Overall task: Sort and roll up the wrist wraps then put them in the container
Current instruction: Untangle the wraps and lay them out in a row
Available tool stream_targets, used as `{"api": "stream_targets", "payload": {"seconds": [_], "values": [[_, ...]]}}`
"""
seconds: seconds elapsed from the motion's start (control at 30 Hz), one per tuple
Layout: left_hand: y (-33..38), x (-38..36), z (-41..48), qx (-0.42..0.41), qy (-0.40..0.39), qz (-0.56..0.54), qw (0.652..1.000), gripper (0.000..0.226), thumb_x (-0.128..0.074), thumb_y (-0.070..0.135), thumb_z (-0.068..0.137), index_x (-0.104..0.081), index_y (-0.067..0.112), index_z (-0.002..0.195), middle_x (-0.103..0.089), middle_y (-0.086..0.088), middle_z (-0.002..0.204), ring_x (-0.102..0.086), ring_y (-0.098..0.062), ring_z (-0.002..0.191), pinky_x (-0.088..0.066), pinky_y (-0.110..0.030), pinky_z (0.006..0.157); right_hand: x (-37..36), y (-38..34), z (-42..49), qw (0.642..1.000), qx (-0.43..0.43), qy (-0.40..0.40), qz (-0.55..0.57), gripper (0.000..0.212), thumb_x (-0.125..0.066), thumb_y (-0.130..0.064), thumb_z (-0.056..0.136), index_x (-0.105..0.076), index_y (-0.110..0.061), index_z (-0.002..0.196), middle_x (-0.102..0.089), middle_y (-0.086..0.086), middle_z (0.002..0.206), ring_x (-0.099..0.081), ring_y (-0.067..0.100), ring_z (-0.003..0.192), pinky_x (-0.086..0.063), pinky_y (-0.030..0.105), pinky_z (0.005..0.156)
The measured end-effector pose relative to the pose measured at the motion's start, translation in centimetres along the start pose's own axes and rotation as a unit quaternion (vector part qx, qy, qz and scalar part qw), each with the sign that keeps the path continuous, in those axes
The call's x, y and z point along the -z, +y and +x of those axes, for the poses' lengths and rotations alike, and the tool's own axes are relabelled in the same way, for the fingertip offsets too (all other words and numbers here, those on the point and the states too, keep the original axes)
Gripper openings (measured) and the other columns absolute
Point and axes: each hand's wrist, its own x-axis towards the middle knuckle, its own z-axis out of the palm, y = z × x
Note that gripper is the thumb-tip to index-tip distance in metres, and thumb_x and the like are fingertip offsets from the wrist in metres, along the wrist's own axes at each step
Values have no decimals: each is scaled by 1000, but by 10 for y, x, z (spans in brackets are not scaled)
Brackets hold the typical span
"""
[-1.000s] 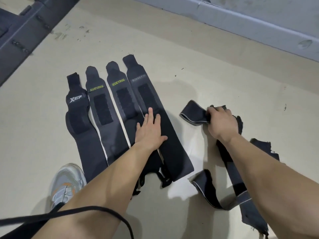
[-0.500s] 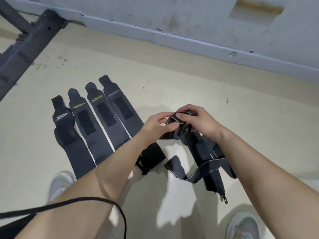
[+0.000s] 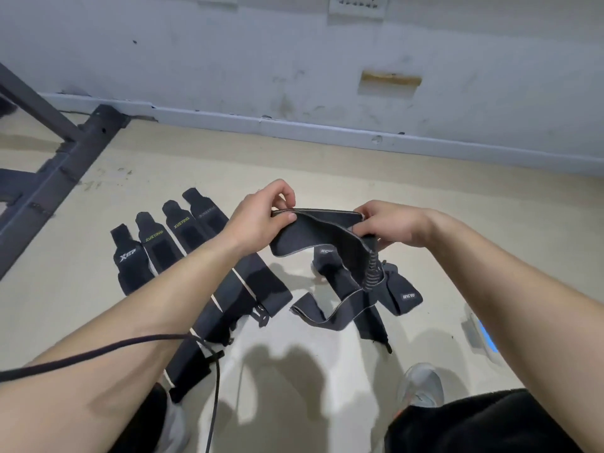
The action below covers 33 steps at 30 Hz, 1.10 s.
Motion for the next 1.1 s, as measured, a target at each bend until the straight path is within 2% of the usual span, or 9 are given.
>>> {"api": "stream_targets", "payload": {"seconds": [0.13, 0.3, 0.43, 0.5, 0.6, 0.77, 0.87, 0.97, 1.1], "values": [[36, 3, -24, -88, -1, 98, 991, 33, -75, 25, 85, -58, 40, 108, -53, 13, 125, -45, -17, 121, -39, -30, 99, 1, -3, -42, 995, 6, 24, 93, 9, -60, -4, 94, -56, -4, 86, -51, 7, 64, -50, 16, 54, -47, 23, 53], [81, -16, -55, -121, -98, 11, 988, 77, -78, 44, 76, -42, 57, 143, -34, 17, 149, -22, -9, 141, -21, -20, 112, -10, -12, -74, 984, 5, 25, 177, 22, -51, -1, 97, -61, -6, 77, -58, 6, 59, -56, 16, 49, -47, 22, 45], [90, -27, -59, -89, -101, -143, 980, 45, -85, 21, 81, -64, 41, 116, -57, 8, 126, -56, -11, 118, -47, -14, 89, -18, -17, -78, 970, -10, 64, 234, 20, -57, -6, 96, -63, -8, 78, -59, 1, 54, -58, 11, 45, -49, 22, 42], [88, -29, -56, -88, -77, -134, 984, 34, -86, 16, 80, -62, 36, 94, -56, 7, 113, -61, -15, 108, -54, -20, 78, -21, -15, -76, 965, -21, 50, 256, 16, -61, -7, 95, -65, -8, 80, -63, 0, 55, -62, 11, 47, -53, 23, 45], [78, -22, -48, -104, -70, -62, 990, 32, -83, 15, 83, -59, 36, 83, -55, 7, 113, -59, -11, 108, -53, -21, 80, -16, -5, -66, 958, -53, 82, 269, 12, -64, -8, 97, -65, -8, 85, -66, 0, 57, -65, 11, 47, -52, 23, 42], [52, 5, -36, -42, -153, -60, 986, 19, -76, 8, 89, -61, 22, 87, -58, 3, 107, -58, 3, 94, -46, -16, 80, 10, 27, -48, 962, -111, 167, 187, 10, -63, -10, 99, -63, -10, 89, -75, 7, 80, -69, 16, 60, -56, 29, 54], [34, 22, -31, 14, -156, -113, 981, 10, -70, 7, 94, -60, 10, 93, -62, 3, 93, -60, -5, 79, -49, -22, 75, 23, 46, -45, 953, -142, 202, 176, 5, -69, -13, 96, -67, -8, 98, -74, 12, 98, -70, 22, 74, -56, 28, 52], [13, 27, -27, 81, -90, -82, 989, 12, -67, 10, 97, -60, 19, 95, -63, 6, 100, -65, -12, 76, -58, -30, 76, 28, 51, -45, 950, -132, 199, 200, 16, -78, -20, 89, -68, -11, 98, -74, 10, 88, -68, 17, 66, -51, 20, 44], [0, 10, -24, 150, -42, 68, 985, 30, -68, 14, 96, -63, 30, 121, -57, 3, 130, -65, -22, 97, -46, -30, 89, 20, 35, -44, 967, -76, 185, 156, 16, -81, -23, 86, -71, -10, 84, -70, 7, 74, -58, 13, 51, -44, 17, 41]]}}
